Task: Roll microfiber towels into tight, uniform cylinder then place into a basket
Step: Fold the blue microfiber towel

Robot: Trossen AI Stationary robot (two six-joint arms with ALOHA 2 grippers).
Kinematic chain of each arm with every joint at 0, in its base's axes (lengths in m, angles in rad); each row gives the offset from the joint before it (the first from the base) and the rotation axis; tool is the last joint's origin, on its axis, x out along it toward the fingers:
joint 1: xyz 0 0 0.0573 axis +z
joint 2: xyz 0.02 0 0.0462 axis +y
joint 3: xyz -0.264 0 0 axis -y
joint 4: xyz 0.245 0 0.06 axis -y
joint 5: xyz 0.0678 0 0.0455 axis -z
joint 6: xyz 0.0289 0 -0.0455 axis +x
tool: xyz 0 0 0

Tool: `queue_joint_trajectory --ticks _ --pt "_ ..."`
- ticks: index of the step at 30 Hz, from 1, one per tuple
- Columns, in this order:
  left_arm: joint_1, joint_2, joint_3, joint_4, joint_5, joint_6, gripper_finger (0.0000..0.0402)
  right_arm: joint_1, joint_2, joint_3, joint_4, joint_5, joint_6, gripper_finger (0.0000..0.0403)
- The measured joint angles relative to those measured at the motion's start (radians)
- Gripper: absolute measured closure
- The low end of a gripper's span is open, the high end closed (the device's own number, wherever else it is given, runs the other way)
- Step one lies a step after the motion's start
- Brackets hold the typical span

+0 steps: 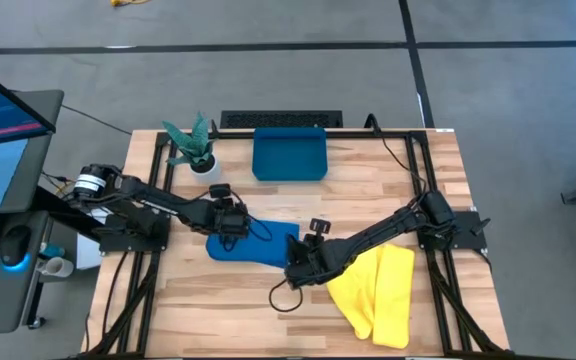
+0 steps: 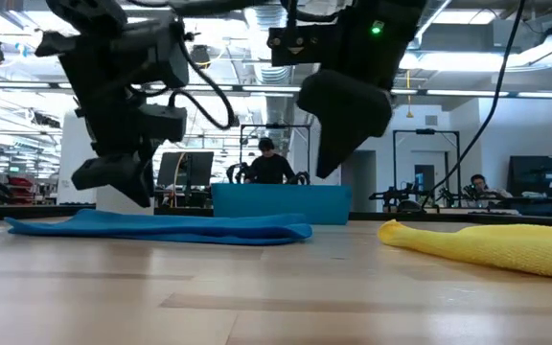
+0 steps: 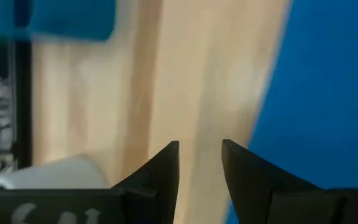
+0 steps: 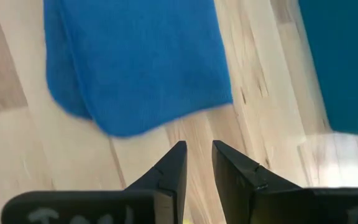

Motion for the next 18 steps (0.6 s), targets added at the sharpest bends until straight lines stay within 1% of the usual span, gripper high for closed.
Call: queue_joint_trajectory --ticks 6,11,14,18 --pt "-0.116 -0.001 0.044 0.040 0.068 -0.063 0.0288 0.014 0.000 0.000 -0.067 0.002 0.024 0.0305" --pt "-0.185 0.004 0.045 0.246 0.179 -0.074 0.0288 0.019 0.000 0.000 -0.126 0.011 0.024 0.0305" --pt "-0.200 0.026 0.046 0.365 0.182 -0.072 0.0288 0.019 0.000 0.000 -0.189 0.047 0.051 0.0305" --pt "-0.196 0.084 0.046 0.442 0.166 -0.063 0.0288 0.018 0.000 0.000 -0.266 0.089 0.101 0.0305"
